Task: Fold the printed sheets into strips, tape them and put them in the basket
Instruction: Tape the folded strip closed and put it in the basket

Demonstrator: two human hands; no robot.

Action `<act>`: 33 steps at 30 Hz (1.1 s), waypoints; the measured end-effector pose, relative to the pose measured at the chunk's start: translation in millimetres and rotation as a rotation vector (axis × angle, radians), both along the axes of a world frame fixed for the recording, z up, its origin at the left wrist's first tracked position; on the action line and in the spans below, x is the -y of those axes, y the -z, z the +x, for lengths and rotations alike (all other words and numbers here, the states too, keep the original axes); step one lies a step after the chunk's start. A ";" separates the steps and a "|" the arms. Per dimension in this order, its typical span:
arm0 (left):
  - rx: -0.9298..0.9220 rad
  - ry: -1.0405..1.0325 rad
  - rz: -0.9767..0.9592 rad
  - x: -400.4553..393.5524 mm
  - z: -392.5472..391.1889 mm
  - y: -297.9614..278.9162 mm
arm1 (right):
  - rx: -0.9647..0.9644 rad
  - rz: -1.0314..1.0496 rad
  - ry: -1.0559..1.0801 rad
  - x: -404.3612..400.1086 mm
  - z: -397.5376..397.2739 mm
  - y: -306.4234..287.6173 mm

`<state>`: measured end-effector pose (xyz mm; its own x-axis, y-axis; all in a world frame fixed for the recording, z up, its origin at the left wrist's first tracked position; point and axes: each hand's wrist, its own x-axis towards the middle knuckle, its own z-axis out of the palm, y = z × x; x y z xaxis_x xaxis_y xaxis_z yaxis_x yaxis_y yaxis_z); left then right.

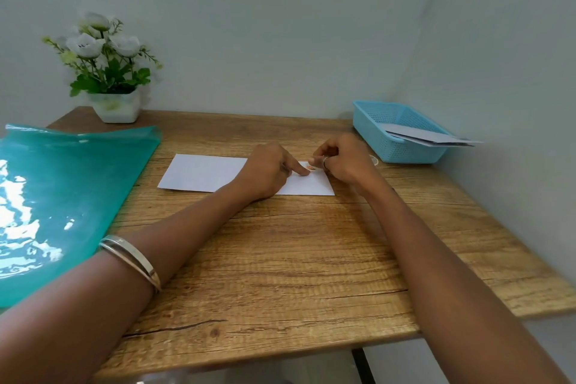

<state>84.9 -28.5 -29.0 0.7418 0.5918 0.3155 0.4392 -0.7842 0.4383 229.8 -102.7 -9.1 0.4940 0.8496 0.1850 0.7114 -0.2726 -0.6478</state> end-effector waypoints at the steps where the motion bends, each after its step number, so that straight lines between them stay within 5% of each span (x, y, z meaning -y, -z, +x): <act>1: 0.012 0.006 -0.004 0.0 -1.0 0.1 | -0.023 -0.010 0.004 -2.2 0.2 2.6; 8: 0.014 -0.019 -0.041 -0.8 0.5 -0.9 | -0.157 -0.121 0.043 -4.0 12.1 -2.8; 14: 0.048 -0.097 -0.076 -3.3 1.9 1.6 | -0.204 0.011 0.106 -8.0 9.4 2.4; 24: 0.022 -0.066 -0.062 -3.1 3.5 2.1 | -0.086 0.055 0.190 -26.1 8.5 18.9; 29: 0.035 -0.074 -0.078 -5.0 4.2 3.4 | -0.263 0.106 0.180 -17.0 16.4 14.5; 33: 0.054 -0.089 -0.083 -6.2 3.1 4.4 | -0.130 0.057 0.160 -23.3 11.1 18.1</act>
